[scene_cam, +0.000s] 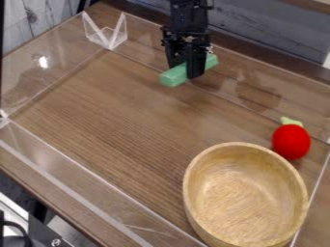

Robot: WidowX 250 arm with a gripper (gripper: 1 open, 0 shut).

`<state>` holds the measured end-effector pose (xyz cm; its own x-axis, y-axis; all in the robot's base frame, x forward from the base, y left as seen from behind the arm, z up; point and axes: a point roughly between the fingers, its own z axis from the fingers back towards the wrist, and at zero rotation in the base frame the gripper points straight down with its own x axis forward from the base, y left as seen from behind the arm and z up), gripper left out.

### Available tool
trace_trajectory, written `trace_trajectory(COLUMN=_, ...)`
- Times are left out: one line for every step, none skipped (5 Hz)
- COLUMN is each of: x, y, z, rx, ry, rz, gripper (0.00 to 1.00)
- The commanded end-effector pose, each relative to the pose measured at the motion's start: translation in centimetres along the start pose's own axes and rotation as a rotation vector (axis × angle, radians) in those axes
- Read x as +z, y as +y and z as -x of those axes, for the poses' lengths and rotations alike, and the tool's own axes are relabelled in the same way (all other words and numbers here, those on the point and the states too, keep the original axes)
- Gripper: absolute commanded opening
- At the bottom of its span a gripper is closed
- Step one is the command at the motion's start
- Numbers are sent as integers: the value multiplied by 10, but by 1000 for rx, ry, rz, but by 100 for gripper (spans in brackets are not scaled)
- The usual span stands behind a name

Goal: Put the green block into the wooden bowl

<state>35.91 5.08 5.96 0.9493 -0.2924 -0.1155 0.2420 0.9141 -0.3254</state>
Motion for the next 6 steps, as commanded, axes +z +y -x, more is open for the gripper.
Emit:
trace_trajectory(x=39, y=-9, z=-2, rx=-17, ry=-95, rz=-49, gripper=0)
trace_trajectory(x=42, y=-10, z=-1, rx=-13, ry=-98, rz=-48, gripper=0)
trace_trajectory(x=44, y=-10, z=0, rx=-10, ry=-100, rz=-47, gripper=0)
trace_trajectory(x=47, y=-11, z=0, rx=-8, ry=-102, rz=-46, gripper=0)
trace_trajectory(x=49, y=-12, z=1, rx=-5, ry=-104, rz=-45, gripper=0)
trace_trajectory(x=57, y=-25, z=9, rx=2, ry=-119, rz=-46, gripper=0)
